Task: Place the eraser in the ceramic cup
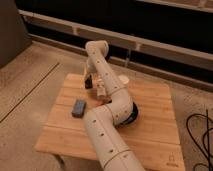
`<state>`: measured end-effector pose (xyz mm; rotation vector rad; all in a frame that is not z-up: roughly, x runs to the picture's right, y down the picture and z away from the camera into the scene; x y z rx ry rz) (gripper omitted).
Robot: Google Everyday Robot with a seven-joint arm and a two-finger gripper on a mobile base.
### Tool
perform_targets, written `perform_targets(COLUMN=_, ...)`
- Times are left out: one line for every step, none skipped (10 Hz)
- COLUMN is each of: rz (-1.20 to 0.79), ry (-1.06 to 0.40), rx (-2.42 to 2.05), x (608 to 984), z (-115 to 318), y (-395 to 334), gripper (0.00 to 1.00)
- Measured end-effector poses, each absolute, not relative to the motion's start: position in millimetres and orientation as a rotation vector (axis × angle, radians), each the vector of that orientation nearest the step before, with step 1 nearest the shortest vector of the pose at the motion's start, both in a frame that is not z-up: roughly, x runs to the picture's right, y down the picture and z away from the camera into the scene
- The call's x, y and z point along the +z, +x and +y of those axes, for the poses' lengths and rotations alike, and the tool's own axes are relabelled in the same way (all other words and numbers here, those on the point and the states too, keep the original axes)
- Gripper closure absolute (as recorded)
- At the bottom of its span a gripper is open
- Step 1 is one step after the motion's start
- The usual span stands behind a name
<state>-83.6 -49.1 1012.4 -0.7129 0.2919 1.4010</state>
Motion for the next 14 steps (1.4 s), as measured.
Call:
perform_targets(rz=0.310, ry=-0.722, rx=1.399, x=1017.4, z=-42.6, y=-82.8, gripper=1.00)
perform_targets(rz=0.320, ry=-0.723, rx=1.393, x=1018.5, z=-40.9, y=-83.8, gripper=1.00)
perform_targets(rz=0.325, ry=-0.721, rx=1.385, x=1018.2, z=-41.0, y=-84.8, gripper=1.00)
perform_targets(rz=0.328, ry=-0.715, rx=1.370, x=1016.9, z=-42.5, y=-85.7, gripper=1.00)
perform_targets(rz=0.328, ry=-0.710, rx=1.359, x=1015.5, z=-44.2, y=-87.7, gripper=1.00)
perform_targets(rz=0.327, ry=-0.706, rx=1.349, x=1014.2, z=-45.5, y=-91.6, gripper=1.00)
perform_targets(rz=0.327, ry=-0.705, rx=1.341, x=1013.1, z=-45.9, y=-96.0, gripper=1.00)
perform_targets(rz=0.327, ry=-0.702, rx=1.329, x=1010.5, z=-47.4, y=-103.0, gripper=1.00)
perform_targets(rz=0.328, ry=-0.698, rx=1.322, x=1007.8, z=-49.7, y=-106.5, gripper=1.00)
perform_targets(rz=0.329, ry=-0.692, rx=1.317, x=1004.8, z=-52.6, y=-109.3, gripper=1.00)
perform_targets(rz=0.345, ry=-0.685, rx=1.308, x=1001.5, z=-53.4, y=-108.9, gripper=1.00)
perform_targets(rz=0.362, ry=-0.680, rx=1.299, x=999.2, z=-52.7, y=-106.8, gripper=1.00)
perform_targets(rz=0.387, ry=-0.673, rx=1.284, x=995.8, z=-51.5, y=-104.2, gripper=1.00)
perform_targets(rz=0.407, ry=-0.669, rx=1.268, x=992.6, z=-50.3, y=-103.3, gripper=1.00)
